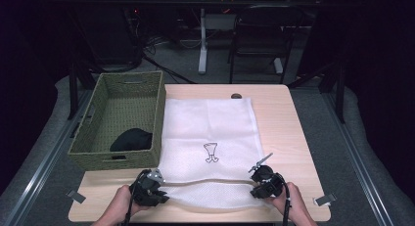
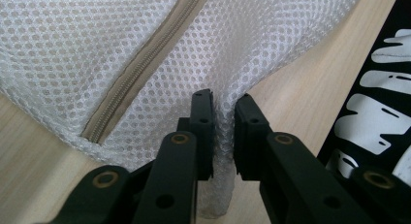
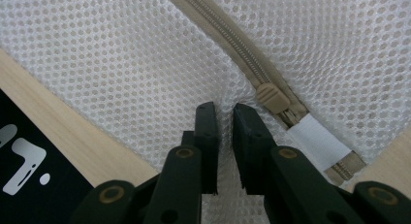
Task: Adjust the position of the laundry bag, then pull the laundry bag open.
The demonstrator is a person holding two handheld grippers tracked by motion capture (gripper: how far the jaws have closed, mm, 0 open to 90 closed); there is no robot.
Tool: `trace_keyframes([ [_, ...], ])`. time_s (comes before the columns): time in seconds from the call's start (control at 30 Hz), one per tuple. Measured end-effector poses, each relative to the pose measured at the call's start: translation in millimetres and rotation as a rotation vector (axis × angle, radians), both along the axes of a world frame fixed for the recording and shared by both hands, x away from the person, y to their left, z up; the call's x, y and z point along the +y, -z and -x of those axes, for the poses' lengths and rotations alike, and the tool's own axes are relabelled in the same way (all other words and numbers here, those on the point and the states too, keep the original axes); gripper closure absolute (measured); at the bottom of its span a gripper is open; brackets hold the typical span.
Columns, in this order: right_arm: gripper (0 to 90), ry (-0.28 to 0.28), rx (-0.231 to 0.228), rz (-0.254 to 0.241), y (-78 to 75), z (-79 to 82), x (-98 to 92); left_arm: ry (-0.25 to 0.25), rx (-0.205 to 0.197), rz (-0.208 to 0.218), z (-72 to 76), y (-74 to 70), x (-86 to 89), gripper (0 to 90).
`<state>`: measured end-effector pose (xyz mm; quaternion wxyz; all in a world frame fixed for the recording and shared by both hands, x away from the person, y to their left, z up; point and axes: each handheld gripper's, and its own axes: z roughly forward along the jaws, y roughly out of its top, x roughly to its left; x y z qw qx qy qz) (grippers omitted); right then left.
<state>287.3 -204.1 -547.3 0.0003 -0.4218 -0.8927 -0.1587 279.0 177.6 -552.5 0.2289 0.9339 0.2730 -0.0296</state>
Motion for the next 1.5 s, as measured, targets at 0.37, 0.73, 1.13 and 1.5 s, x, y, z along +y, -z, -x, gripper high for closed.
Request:
trace_keyframes([
  [0.37,23.1,0.077,-0.117,-0.192,-26.5,7.8,-40.1,-0.009,-0.097,0.072,2.4,-25.9,0.5,15.3],
  [0.73,18.8,0.213,-0.217,-0.150,-29.1,2.3,-61.3,-0.027,-0.203,0.056,0.8,-27.7,-5.0,12.0],
  [1.13,32.1,0.233,-0.112,-0.129,-13.2,-6.1,-57.7,-0.018,-0.229,0.064,-1.3,-26.3,-14.9,12.0],
  [1.5,50.5,0.233,-0.059,-0.066,-0.6,-13.6,-48.9,-0.004,-0.274,0.082,-0.6,-25.1,-24.4,14.2],
])
